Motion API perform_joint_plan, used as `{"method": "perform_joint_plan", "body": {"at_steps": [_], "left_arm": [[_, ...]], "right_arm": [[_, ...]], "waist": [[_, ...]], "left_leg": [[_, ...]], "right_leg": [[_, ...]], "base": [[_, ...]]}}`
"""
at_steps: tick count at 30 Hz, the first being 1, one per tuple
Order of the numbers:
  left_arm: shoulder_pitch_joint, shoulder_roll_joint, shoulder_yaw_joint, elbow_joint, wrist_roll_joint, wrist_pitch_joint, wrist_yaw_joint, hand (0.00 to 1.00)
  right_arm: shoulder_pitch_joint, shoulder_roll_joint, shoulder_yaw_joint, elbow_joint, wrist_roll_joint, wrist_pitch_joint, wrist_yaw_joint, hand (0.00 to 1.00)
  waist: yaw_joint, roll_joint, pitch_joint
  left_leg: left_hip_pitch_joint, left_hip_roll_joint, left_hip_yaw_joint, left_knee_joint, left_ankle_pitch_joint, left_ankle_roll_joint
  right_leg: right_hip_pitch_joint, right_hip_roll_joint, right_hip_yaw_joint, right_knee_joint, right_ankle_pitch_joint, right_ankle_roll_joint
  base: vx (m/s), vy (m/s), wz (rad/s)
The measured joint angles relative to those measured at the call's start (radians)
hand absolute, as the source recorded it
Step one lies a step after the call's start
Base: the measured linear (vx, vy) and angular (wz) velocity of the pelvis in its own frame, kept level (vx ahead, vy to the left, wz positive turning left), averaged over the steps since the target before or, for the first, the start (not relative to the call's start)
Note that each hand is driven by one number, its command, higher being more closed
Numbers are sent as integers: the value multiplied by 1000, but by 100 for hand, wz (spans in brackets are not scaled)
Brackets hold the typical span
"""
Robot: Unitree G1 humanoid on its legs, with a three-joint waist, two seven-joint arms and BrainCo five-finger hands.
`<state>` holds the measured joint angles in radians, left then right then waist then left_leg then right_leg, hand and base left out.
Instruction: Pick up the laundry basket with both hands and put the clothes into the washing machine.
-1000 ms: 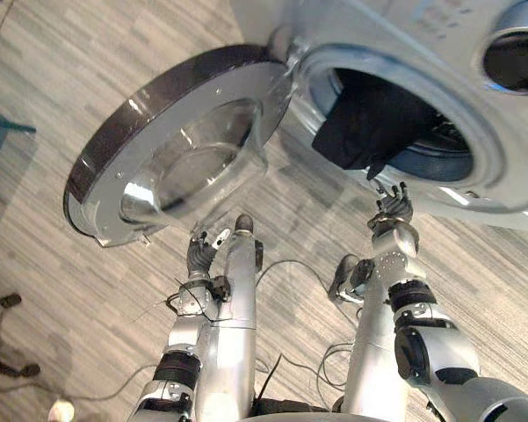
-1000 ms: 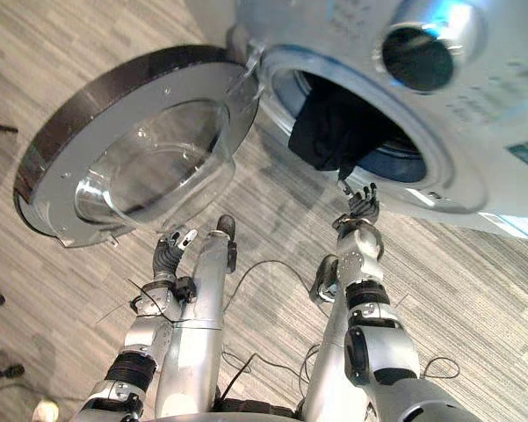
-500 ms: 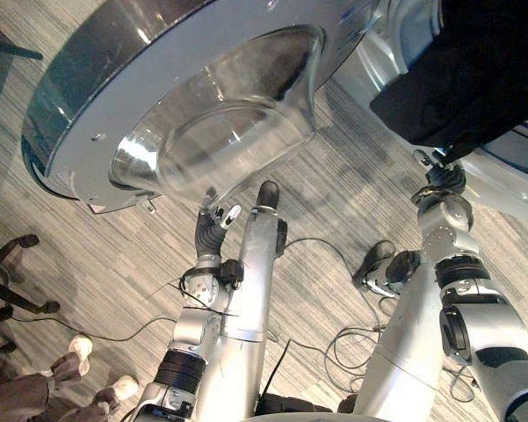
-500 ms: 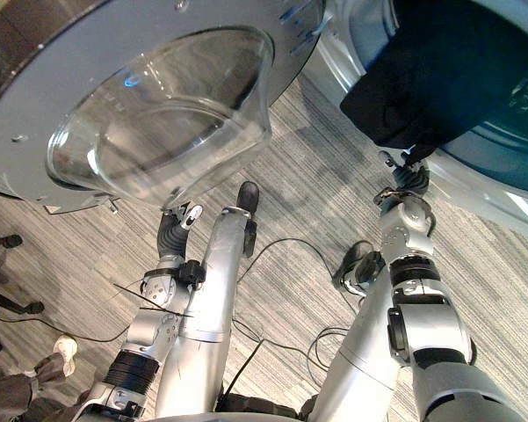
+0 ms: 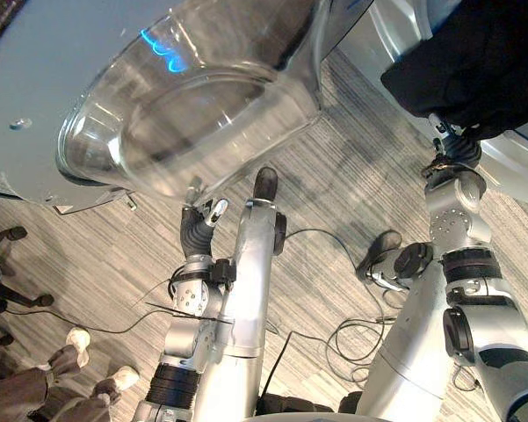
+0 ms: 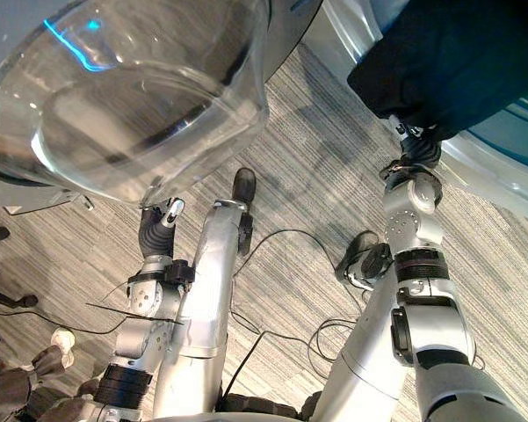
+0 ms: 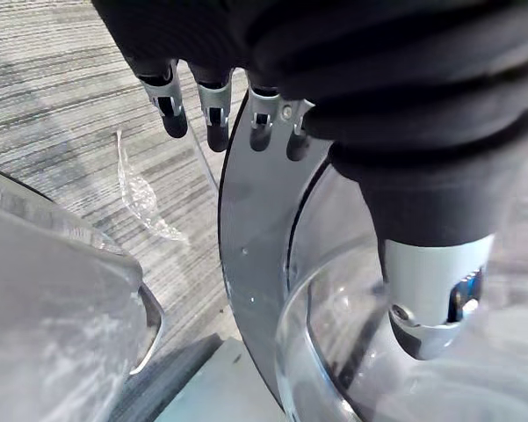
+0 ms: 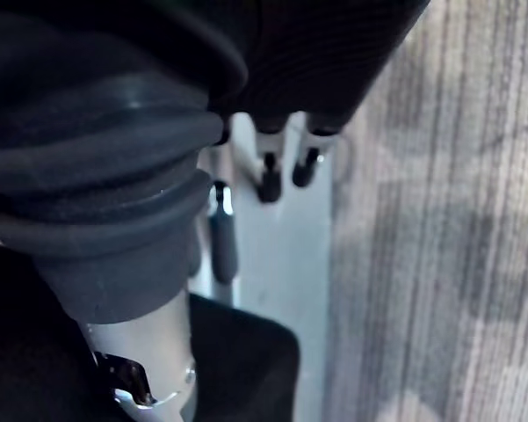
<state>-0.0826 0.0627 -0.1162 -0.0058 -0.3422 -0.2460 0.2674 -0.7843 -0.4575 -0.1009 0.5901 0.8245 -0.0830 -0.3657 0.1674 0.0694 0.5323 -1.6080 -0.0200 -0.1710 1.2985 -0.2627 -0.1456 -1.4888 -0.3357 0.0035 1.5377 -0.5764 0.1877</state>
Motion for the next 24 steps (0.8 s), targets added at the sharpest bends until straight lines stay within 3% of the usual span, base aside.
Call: {"method": "perform_joint_plan", "body": {"at_steps": [4,5,8,16,19,21,24], "left_arm": [[10,-3,45,11,1,-1,24,0],[24,1,48,23,1,4,27,0],[28,11,60,38,1,44,41,0],[32,25,63,58,7,52,43,0],[33,24,65,59,16,54,47,0],[41,23,81,60,35,55,65,0],[40,22,84,73,54,67,84,0]], "right_arm": [[7,0,0,-35,1,0,-3,0],[8,0,1,-41,2,0,-3,100],[9,-2,0,-48,3,0,-8,100],[13,-22,0,-74,-1,0,-39,100],[86,-9,0,-223,-1,-1,-73,100],[130,49,-13,-397,-9,-45,-80,100],[161,144,-47,-529,-16,-106,-106,100]], "waist": [[-12,-1,10],[-15,-2,10],[-22,-2,11],[-30,-2,13],[-32,-3,13],[-48,-4,14],[-48,-5,14]], "left_leg": [[-23,1,-3,22,0,0],[-29,1,-4,28,0,0],[-49,1,-3,45,0,0],[-61,2,6,61,2,1],[-61,3,6,61,2,1],[-59,6,5,61,2,1],[-40,15,7,58,2,1]], "right_leg": [[-13,0,0,13,1,0],[-18,1,0,17,1,0],[-34,2,8,32,1,0],[-56,6,28,56,1,0],[-55,8,29,54,1,0],[-49,20,34,50,1,0],[-34,27,35,45,5,0]], "base": [[0,0,0],[0,0,0],[0,0,0],[0,0,0],[0,0,0],[4,-4,-6],[-6,-11,-9]]}}
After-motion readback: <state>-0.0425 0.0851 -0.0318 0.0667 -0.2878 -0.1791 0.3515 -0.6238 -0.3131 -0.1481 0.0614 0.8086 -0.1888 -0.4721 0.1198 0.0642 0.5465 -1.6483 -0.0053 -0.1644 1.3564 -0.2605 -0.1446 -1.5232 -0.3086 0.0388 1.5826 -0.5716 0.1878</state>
